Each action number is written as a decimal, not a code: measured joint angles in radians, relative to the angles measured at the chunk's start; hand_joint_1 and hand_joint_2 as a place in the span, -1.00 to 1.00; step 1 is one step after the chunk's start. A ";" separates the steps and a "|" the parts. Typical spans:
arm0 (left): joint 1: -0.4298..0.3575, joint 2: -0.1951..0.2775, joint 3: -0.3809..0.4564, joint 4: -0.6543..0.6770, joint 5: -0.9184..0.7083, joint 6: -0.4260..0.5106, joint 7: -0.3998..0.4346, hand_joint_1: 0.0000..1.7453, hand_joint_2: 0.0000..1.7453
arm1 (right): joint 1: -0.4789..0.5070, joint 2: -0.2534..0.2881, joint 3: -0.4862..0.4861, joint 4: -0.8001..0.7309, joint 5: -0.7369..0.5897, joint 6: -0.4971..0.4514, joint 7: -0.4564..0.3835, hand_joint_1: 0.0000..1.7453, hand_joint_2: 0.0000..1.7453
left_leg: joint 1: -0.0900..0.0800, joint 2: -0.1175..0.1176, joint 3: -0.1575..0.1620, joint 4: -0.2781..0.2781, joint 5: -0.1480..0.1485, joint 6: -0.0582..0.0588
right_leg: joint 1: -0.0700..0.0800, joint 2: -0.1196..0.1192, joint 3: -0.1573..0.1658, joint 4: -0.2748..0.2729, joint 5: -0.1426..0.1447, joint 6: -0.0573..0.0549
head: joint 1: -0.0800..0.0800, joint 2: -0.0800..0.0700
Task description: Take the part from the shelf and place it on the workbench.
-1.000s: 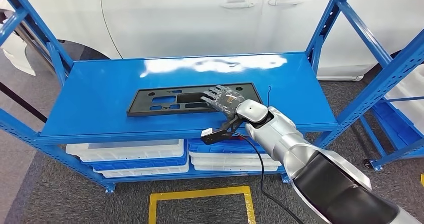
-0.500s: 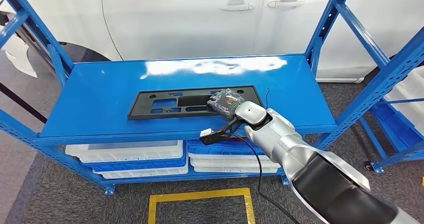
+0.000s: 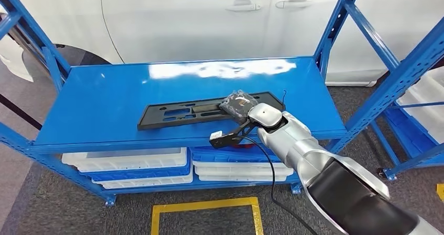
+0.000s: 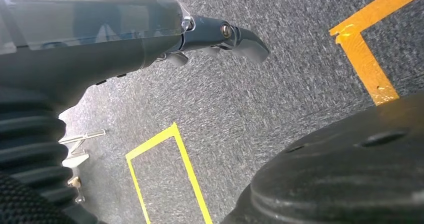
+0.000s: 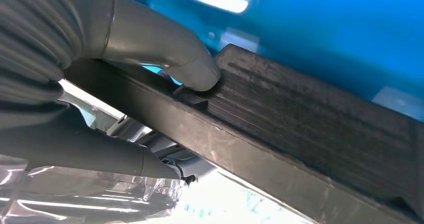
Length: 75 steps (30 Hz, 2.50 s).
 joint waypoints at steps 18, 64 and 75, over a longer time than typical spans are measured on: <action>0.001 0.001 0.000 0.000 0.016 -0.017 -0.009 -1.00 -1.00 | -0.044 -0.029 -0.184 -0.140 -0.277 -0.043 -0.163 1.00 1.00 | 0.003 -0.004 -0.011 0.001 -0.002 -0.005 | -0.006 -0.009 -0.007 -0.002 0.001 -0.001 | 0.000 0.000; -0.032 0.003 0.006 0.000 0.129 0.058 -0.115 -1.00 1.00 | 0.586 -0.244 -0.391 -1.333 -1.566 0.757 -0.097 1.00 1.00 | 0.003 0.000 0.018 -0.021 -0.003 0.020 | 0.007 -0.011 0.019 -0.005 -0.017 0.005 | 0.000 0.000; -0.033 0.002 0.006 0.000 0.115 0.086 -0.113 -1.00 1.00 | 0.627 -0.264 -0.391 -1.349 -1.543 0.756 -0.108 1.00 1.00 | 0.010 -0.002 0.017 -0.014 -0.006 0.014 | -0.018 -0.011 0.014 0.016 -0.023 0.031 | 0.000 0.000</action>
